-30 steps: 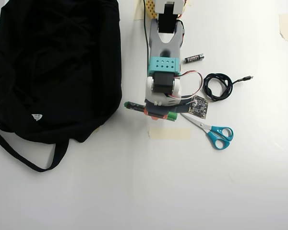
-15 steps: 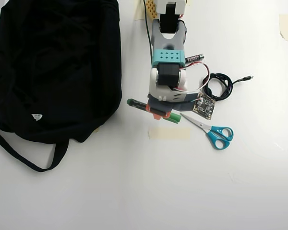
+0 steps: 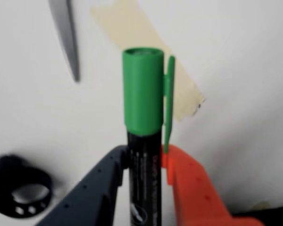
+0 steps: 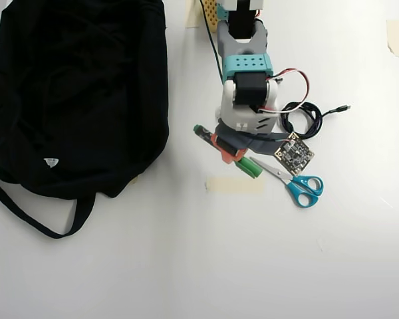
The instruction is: Put the green marker into the black bag
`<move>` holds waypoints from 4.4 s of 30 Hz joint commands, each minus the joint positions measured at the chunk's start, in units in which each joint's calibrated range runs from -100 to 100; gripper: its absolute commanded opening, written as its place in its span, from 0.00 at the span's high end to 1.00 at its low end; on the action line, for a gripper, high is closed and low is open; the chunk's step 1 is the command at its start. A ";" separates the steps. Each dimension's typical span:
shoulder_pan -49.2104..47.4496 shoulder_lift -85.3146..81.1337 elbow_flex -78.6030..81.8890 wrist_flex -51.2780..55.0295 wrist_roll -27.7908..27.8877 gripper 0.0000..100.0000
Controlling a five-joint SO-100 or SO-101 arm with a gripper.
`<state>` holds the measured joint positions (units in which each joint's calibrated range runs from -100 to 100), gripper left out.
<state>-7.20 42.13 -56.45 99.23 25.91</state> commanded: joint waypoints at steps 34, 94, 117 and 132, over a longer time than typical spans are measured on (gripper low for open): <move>-3.20 -17.82 -3.84 -5.51 -29.27 0.98; 55.67 -17.57 11.97 -8.62 -31.36 0.96; 11.91 -44.04 14.22 -4.05 -30.89 0.98; 6.30 -47.03 48.54 -34.80 -31.26 0.98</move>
<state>-1.10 -0.21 -14.47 70.80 -5.20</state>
